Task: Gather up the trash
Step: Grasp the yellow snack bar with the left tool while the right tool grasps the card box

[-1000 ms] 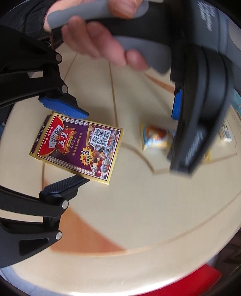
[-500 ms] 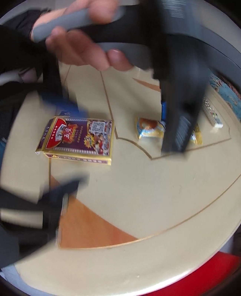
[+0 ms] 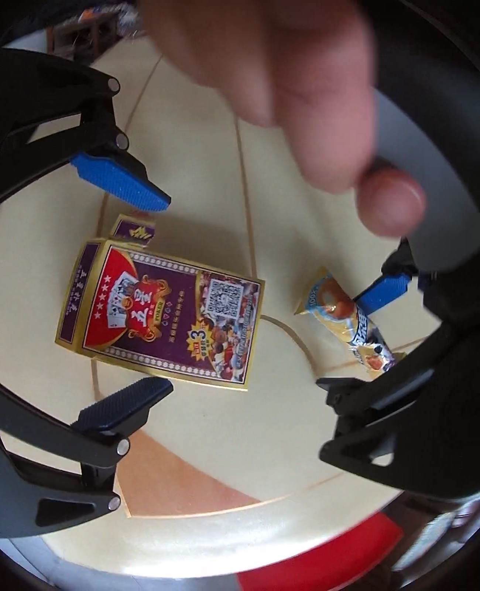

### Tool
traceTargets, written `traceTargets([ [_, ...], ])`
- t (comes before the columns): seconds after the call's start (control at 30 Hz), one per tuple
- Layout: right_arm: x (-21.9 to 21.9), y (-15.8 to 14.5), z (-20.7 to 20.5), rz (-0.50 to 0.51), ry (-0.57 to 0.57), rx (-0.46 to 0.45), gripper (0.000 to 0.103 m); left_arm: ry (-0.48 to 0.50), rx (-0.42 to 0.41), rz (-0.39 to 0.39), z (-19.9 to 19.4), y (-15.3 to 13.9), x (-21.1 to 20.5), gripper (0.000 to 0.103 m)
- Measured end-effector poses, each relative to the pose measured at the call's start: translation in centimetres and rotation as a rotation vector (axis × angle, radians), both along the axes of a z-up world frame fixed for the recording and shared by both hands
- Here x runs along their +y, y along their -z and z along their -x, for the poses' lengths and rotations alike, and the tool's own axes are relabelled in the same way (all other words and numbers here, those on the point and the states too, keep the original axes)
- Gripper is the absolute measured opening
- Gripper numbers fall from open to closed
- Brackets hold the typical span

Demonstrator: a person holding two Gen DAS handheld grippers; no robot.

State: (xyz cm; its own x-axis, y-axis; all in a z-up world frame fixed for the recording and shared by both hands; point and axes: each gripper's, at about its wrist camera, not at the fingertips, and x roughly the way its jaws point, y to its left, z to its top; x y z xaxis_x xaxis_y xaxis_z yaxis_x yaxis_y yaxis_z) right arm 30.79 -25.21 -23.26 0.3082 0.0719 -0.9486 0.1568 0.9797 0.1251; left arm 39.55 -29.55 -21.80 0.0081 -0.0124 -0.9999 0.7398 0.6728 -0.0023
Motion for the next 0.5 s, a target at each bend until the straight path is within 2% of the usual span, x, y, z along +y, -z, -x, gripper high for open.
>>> traceTargets([
  [0.07, 0.4, -0.1, 0.9, 0.040, -0.031, -0.019, 0.075, -0.002, 0.009, 0.003, 0.2, 0.0, -0.2, 0.058],
  [0.1, 0.6, -0.1, 1.3, 0.072, -0.044, -0.025, 0.066, 0.006, 0.006, -0.007, 0.4, 0.0, -0.5, 0.058],
  [0.27, 1.0, -0.2, 1.8, 0.056, -0.059, -0.025, 0.064, -0.007, 0.015, -0.027, 1.0, 0.1, -1.6, 0.057],
  [0.3, 1.3, 1.2, 2.9, 0.045, -0.054, -0.020, 0.064, -0.008, 0.014, -0.025, 1.3, 0.2, -1.9, 0.056],
  [0.33, 0.8, 1.1, 3.1, 0.031, -0.043, -0.014, 0.064, -0.011, 0.015, -0.026, 0.9, 0.2, -1.9, 0.053],
  [0.37, 0.2, 0.9, 3.4, 0.012, -0.032, -0.019, 0.064, -0.019, 0.019, -0.029, 0.1, 0.2, -2.2, 0.043],
  [0.43, -1.1, 0.4, 3.9, 0.000, -0.024, -0.027, 0.064, -0.032, 0.024, -0.032, -0.5, -0.7, -0.9, 0.031],
  [0.47, -1.6, 0.2, 4.2, -0.001, -0.018, -0.031, 0.064, -0.032, 0.025, -0.032, -0.7, -1.1, -0.6, 0.029],
  [0.5, -2.4, 0.0, 4.6, -0.009, -0.005, -0.032, 0.064, -0.029, 0.025, -0.030, -1.0, 0.0, 0.4, 0.029],
])
